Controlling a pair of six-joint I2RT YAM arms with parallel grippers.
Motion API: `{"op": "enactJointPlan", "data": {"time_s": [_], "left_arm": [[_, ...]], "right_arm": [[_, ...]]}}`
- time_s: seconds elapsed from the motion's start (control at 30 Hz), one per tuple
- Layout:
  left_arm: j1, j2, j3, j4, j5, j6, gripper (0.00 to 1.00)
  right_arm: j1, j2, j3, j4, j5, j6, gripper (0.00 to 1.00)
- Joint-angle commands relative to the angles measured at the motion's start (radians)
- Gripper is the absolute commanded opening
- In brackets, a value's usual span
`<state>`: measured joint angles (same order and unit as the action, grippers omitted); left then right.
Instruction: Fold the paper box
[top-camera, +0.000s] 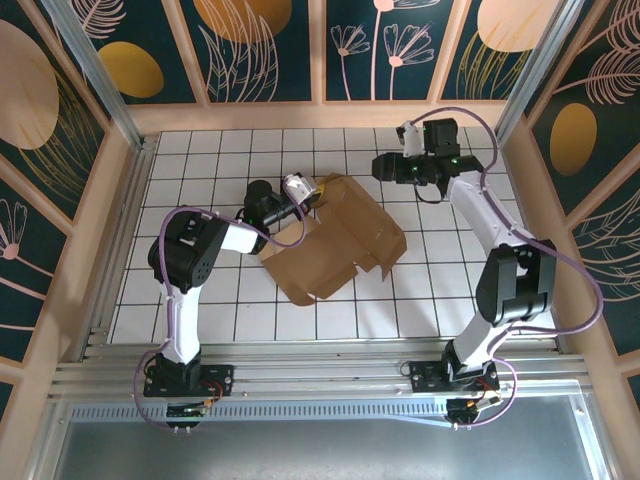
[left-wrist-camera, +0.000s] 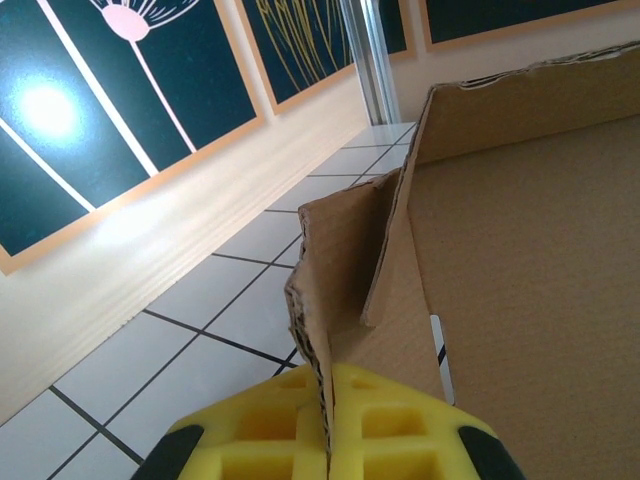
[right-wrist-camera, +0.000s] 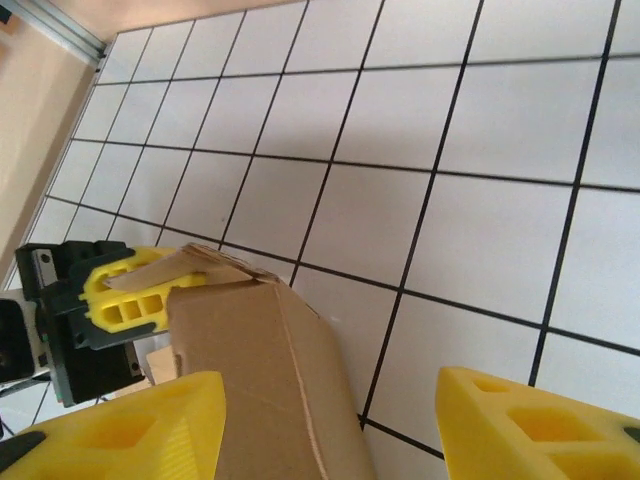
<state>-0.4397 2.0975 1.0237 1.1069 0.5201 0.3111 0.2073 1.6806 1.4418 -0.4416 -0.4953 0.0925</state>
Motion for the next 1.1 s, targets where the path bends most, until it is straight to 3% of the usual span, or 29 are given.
{"op": "enactJointPlan", "data": {"time_s": [0.0, 0.13, 0.3, 0.47, 0.63, 0.73, 0.93, 1.07], "left_arm": [[-0.001, 0.025, 0.017, 0.054, 0.049, 0.031, 0.00], [0.000, 0.033, 0.025, 0.053, 0.049, 0.034, 0.00], [-0.002, 0.034, 0.027, 0.048, 0.049, 0.043, 0.00], [-0.001, 0.031, 0.031, 0.044, 0.055, 0.034, 0.01], [-0.002, 0.013, 0.006, 0.083, 0.045, -0.004, 0.42], [-0.001, -0.023, -0.043, 0.158, 0.010, -0.051, 0.54], [0.000, -0.154, -0.145, 0.204, -0.031, -0.168, 0.57], [-0.001, -0.309, -0.247, 0.171, -0.134, -0.331, 0.67]], "right_arm": [[0.045, 0.065, -0.021, -0.033, -0.111, 0.002, 0.59], [0.089, 0.113, -0.006, -0.072, -0.099, -0.028, 0.61], [0.102, 0.133, -0.022, -0.065, -0.090, -0.020, 0.41], [0.120, 0.109, -0.040, -0.048, -0.066, -0.017, 0.39], [0.136, 0.087, -0.067, -0.028, -0.027, -0.016, 0.37], [0.147, 0.073, -0.075, -0.022, -0.005, -0.016, 0.37], [0.158, 0.049, -0.067, -0.026, 0.033, -0.019, 0.36], [0.169, 0.035, -0.063, -0.036, 0.057, -0.024, 0.36]]}}
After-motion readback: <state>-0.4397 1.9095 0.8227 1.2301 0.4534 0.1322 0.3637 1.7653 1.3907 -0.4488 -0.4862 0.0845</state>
